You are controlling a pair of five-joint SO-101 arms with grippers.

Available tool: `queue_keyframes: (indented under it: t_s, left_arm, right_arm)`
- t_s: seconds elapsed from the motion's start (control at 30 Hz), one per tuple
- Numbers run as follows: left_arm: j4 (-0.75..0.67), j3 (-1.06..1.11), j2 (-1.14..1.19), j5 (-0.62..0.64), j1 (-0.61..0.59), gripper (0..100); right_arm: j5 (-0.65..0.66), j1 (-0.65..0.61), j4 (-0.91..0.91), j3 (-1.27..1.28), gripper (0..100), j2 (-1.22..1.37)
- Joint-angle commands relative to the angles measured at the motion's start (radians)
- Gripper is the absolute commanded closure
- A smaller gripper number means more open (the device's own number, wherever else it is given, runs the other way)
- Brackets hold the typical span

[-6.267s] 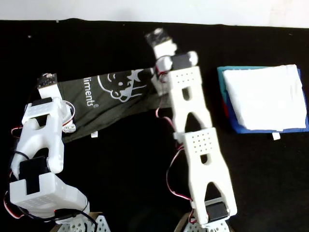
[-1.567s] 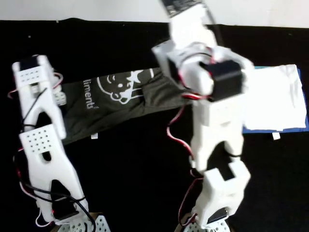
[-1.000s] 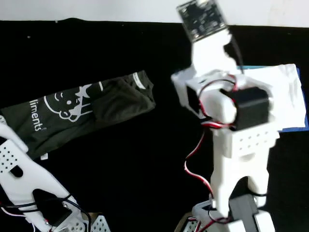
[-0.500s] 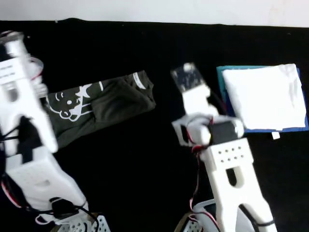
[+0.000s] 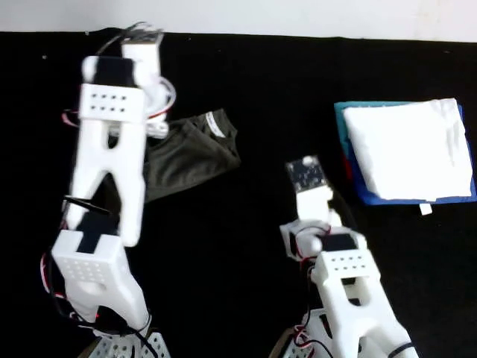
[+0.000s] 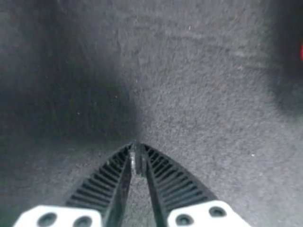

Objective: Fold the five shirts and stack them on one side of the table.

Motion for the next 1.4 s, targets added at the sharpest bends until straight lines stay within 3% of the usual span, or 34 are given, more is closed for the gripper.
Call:
queue_keyframes:
  t_s: [0.0,0.2,0.57,0.8,0.93,1.03,1.17,1.33,1.37]
  left_arm:
    - [-0.078,-0.004,-0.051,0.008,0.059,99]
    - [-0.172,-0.004,-0.022,0.009,0.114,99]
    - [-0.331,-0.021,0.222,0.066,0.183,99]
    - [-0.361,-0.226,0.358,0.106,0.177,96]
    - [-0.299,-0.355,0.409,0.127,0.177,86]
    - [-0.213,-0.479,0.407,0.209,0.163,86]
    - [-0.051,-0.697,0.417,0.221,0.125,86]
    - [0.101,-0.682,0.418,0.161,0.041,100]
    - [0.112,-0.639,0.418,0.126,0.025,98]
  right_arm:
    - [-0.011,0.012,-0.119,0.07,99.1,-0.022]
    - [-0.009,0.012,-0.297,0.188,99.1,-0.019]
    - [-0.009,0.012,-0.306,0.193,99.1,-0.019]
    - [-0.009,0.012,-0.306,0.193,99.1,-0.019]
    - [-0.009,0.012,-0.306,0.193,99.1,-0.019]
    - [-0.009,0.012,-0.306,0.191,99.1,-0.019]
    - [-0.009,0.012,-0.308,0.191,99.1,-0.019]
    - [-0.009,0.012,-0.308,0.191,99.1,-0.019]
    - [-0.009,0.012,-0.308,0.191,99.1,-0.019]
